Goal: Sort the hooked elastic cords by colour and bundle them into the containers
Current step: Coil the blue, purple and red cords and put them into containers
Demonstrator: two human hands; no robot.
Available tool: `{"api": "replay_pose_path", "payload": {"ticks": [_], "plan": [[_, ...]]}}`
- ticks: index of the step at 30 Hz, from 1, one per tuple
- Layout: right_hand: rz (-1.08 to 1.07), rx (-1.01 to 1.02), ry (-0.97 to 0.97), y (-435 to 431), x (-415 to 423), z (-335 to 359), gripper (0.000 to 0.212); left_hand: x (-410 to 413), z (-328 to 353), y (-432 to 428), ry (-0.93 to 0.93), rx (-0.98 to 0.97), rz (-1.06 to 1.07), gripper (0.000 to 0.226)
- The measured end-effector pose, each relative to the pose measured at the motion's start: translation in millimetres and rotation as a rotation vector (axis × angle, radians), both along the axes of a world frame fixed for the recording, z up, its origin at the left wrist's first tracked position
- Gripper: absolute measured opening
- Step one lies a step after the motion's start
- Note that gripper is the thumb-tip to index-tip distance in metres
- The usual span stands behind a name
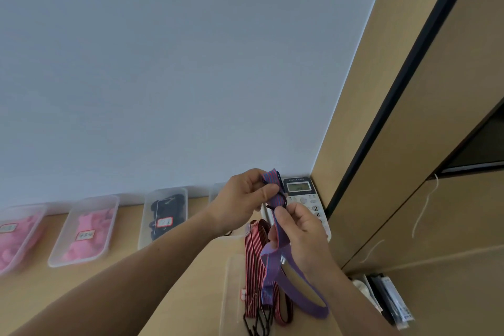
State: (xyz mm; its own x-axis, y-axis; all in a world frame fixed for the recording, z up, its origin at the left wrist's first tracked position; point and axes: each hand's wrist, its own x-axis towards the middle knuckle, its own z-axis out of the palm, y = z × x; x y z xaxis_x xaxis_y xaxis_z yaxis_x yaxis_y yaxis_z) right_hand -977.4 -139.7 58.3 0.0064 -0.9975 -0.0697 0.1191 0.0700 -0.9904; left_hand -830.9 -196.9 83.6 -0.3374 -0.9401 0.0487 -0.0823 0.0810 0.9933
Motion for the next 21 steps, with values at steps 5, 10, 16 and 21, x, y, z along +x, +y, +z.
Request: {"api": "replay_pose_path", "payload": {"ticks": [5, 10, 16, 21], "plan": [[-0.036, 0.060, 0.083, -0.3, -2.0, -5.0, 0.036, 5.3, -2.4, 3.8, -0.255, -0.250, 0.043, 0.015], [-0.047, 0.077, -0.069, -0.3, 0.5, 3.5, 0.053, 4.2, -12.7, 8.4, -0.661, -0.883, 0.100, 0.035], [-0.009, -0.017, -0.074, 0.1, 2.3, 7.5, 0.070, 3.6, -21.0, 11.6, -0.667, -1.183, 0.044, 0.024], [-0.088, 0.000, -0.144, -0.1, 0.2, 5.9, 0.047, 6.8, -17.9, 18.2, -0.676, -0.829, -0.165, 0.051]]}}
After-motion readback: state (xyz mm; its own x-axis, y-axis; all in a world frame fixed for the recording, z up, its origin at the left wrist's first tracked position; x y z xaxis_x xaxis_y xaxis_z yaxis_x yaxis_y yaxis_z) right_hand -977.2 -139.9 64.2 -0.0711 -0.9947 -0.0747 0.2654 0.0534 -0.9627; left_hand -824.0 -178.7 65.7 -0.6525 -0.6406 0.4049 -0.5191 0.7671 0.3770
